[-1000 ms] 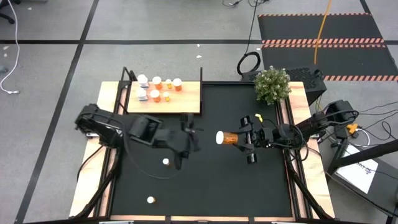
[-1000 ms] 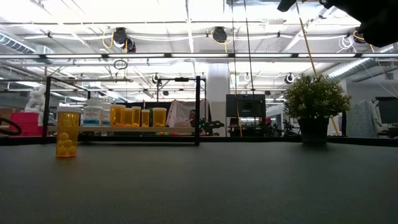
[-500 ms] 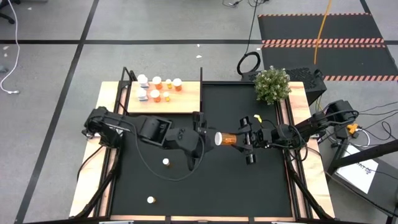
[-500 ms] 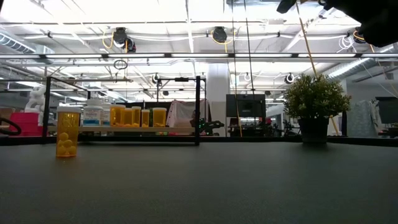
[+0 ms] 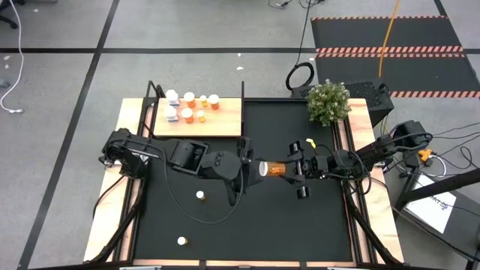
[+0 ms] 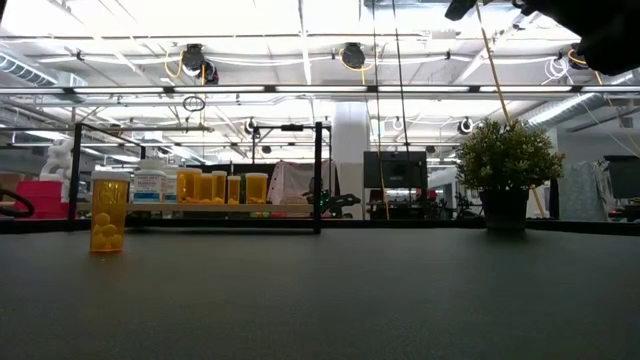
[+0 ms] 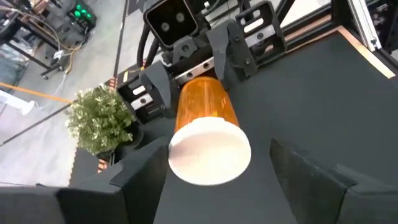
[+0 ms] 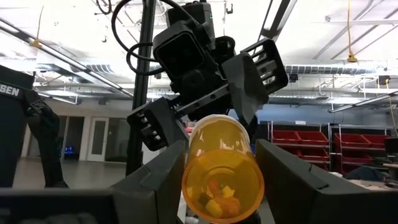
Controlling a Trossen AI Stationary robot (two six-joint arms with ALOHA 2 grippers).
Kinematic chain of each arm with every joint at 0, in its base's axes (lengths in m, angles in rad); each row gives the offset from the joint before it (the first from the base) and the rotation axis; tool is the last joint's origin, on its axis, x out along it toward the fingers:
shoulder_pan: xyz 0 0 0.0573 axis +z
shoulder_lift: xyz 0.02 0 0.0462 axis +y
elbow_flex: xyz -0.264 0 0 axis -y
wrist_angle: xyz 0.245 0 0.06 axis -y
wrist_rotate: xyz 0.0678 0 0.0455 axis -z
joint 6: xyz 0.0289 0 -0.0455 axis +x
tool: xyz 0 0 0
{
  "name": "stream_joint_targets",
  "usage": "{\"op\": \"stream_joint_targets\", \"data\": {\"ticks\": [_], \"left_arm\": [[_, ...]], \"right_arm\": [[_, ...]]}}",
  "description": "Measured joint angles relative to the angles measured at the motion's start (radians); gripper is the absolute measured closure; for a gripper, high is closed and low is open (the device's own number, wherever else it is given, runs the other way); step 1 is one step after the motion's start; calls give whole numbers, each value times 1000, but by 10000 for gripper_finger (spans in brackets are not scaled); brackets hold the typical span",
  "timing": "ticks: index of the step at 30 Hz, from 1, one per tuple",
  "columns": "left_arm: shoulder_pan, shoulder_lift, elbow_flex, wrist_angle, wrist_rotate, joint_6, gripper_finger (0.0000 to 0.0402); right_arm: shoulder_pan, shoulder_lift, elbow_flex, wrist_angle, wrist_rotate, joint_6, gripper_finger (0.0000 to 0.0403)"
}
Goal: Pick and place medicine bottles onto shelf by color
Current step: Put the large orange pill bottle on the shelf aligned with the other large orange pill bottle on the shelf
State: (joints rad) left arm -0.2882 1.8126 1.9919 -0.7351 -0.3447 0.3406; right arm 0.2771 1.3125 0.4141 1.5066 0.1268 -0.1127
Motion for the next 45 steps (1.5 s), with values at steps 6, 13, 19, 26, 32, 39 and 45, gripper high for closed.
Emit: {"op": "stream_joint_targets", "data": {"ticks": [6, 13, 19, 26, 32, 39, 45], "left_arm": [[2, 8, -5, 27, 3, 6, 115], [9, 27, -6, 57, -23, 2, 111], [10, 29, -6, 46, -42, -8, 135], [10, 29, -6, 30, -42, -13, 146], [10, 29, -6, 34, -42, -16, 147], [11, 29, -6, 29, -42, -17, 147], [12, 29, -6, 29, -42, -16, 147]], "right_arm": [[0, 0, 0, 0, 2, 0, 222], [0, 0, 0, 1, 3, 0, 222], [0, 0, 0, 1, 3, 0, 222], [0, 0, 0, 3, 3, 0, 222], [0, 0, 0, 6, 3, 0, 222], [0, 0, 0, 7, 3, 0, 222], [0, 0, 0, 7, 2, 0, 222]]}}
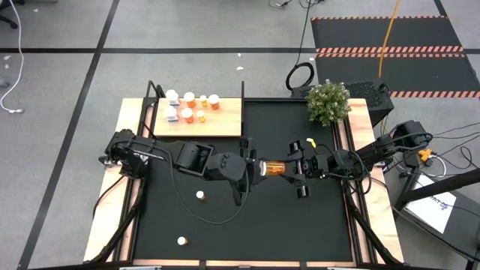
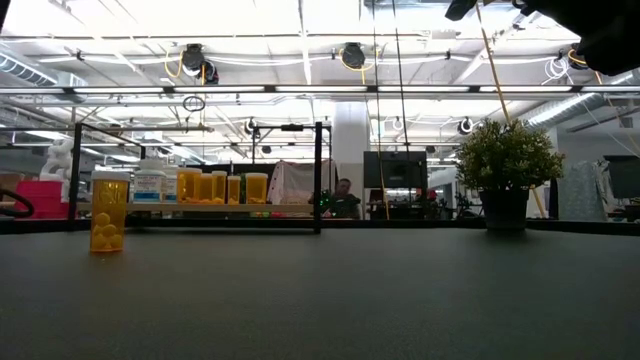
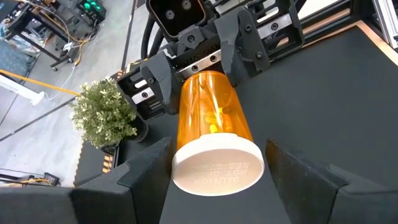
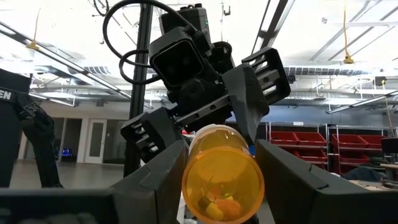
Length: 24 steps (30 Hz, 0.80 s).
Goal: Pick and place medicine bottles onto shelf by color
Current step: Put the large orange pill bottle on the shelf aligned with the other large orange pill bottle on the shelf
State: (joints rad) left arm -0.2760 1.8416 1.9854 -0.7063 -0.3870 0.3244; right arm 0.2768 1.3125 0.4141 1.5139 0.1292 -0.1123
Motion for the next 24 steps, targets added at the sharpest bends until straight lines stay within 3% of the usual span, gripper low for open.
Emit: {"op": "stream_joint_targets", "data": {"ticks": [5, 13, 20, 24], "left_arm": [[0, 0, 0, 0, -5, 2, 149], [0, 0, 0, -1, -9, 3, 195], [0, 0, 0, -1, -9, -5, 166], [0, 0, 0, -3, -9, -5, 176]], "right_arm": [[0, 0, 0, 0, 0, 0, 222], [0, 0, 0, 0, 0, 2, 222], [0, 0, 0, 0, 0, -1, 222], [0, 0, 0, 0, 0, -1, 222]]}}
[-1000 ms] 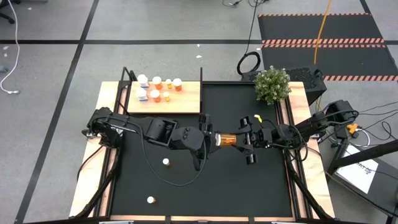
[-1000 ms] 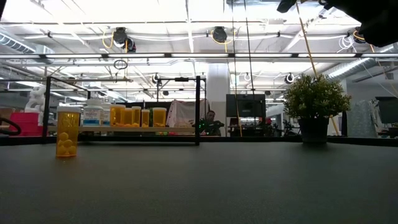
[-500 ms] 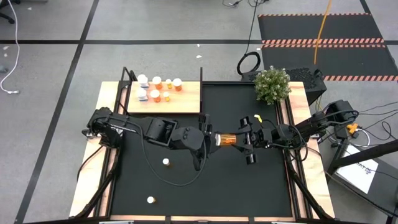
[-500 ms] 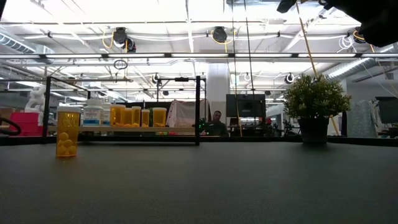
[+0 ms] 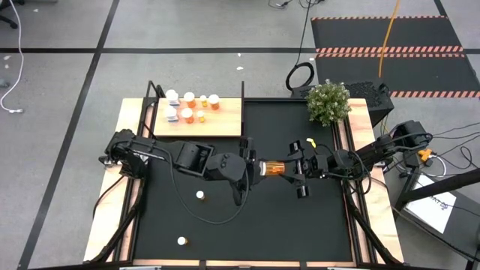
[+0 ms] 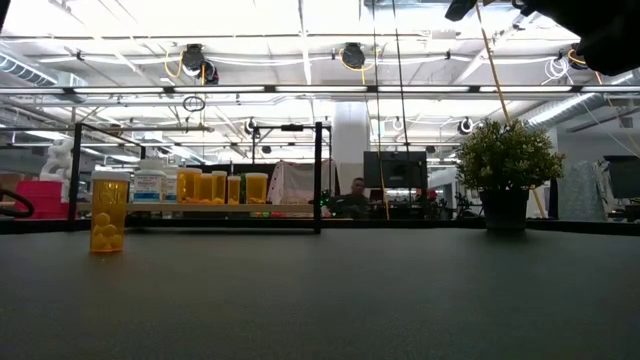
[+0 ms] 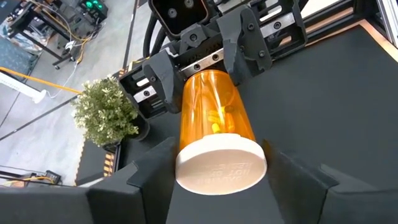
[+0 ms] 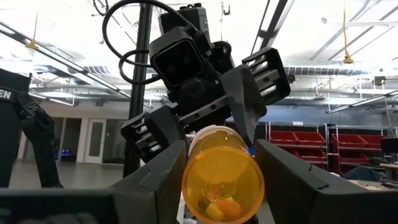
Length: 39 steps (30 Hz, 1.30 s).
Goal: Pick and place medicine bottles onto shelf by color
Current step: Put the large orange pill bottle on the shelf aligned with the other large orange pill bottle on the shelf
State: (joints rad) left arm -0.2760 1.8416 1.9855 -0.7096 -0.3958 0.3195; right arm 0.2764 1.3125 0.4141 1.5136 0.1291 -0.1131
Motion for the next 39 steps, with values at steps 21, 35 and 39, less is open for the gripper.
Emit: {"op": "stream_joint_targets", "data": {"ticks": [21, 35, 39], "left_arm": [[0, 0, 0, -61, 1, -5, 194], [55, -64, 2, -354, -24, -72, 191], [113, -94, 2, -449, -24, -104, 192]], "right_arm": [[0, -1, 0, -12, 63, 15, 91], [54, -180, -1, -354, 186, -27, 74], [85, -212, -1, -428, 232, -35, 74]]}}
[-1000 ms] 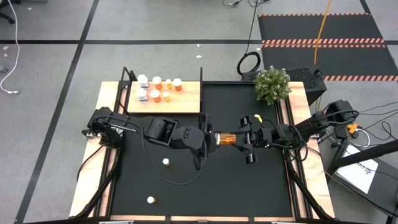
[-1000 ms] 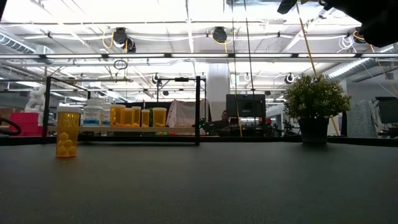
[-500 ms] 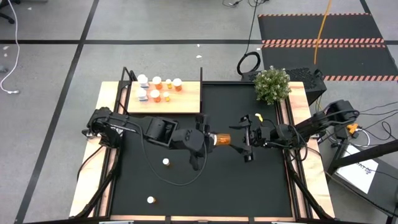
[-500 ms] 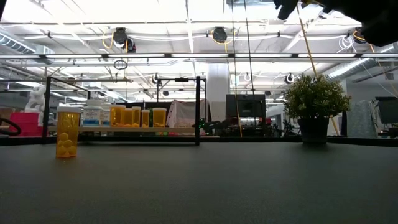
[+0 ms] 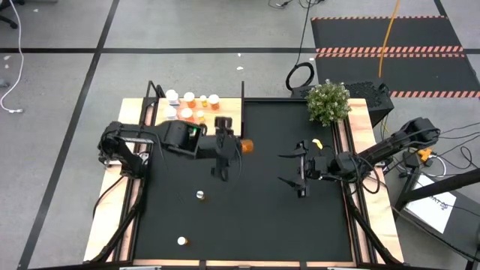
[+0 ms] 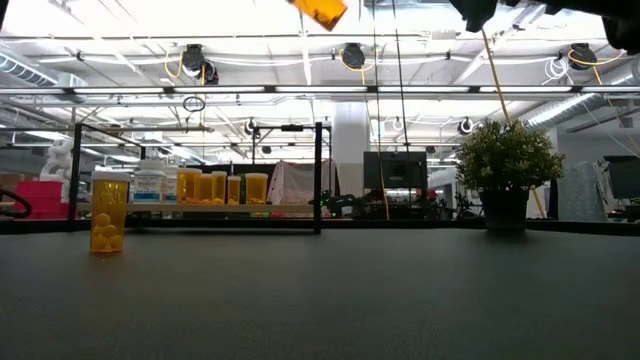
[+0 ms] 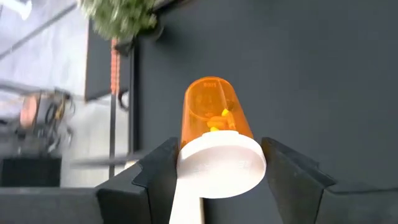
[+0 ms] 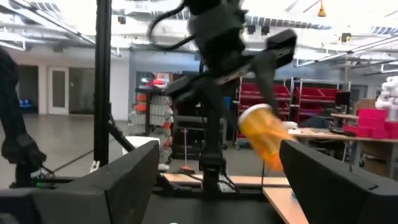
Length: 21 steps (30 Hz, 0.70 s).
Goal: Pick and place medicine bottles onto shelf by color
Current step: Put the large orange pill bottle on the shelf aligned with the other large orange pill bottle on the shelf
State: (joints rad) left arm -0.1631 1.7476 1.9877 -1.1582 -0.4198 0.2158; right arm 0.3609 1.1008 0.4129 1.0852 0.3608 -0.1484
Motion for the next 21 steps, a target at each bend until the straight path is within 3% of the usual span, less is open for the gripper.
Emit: {"op": "stream_joint_targets", "data": {"ticks": [9, 14, 21], "left_arm": [[192, -28, -1, -126, 12, 21, 180], [331, -28, -1, -164, 85, 64, 190], [502, -23, -1, -177, 234, 134, 173]], "right_arm": [[20, -1, 0, -46, 9, -10, 74], [20, -1, 0, -56, 9, -11, 74], [20, -1, 0, -71, 9, -12, 74]]}}
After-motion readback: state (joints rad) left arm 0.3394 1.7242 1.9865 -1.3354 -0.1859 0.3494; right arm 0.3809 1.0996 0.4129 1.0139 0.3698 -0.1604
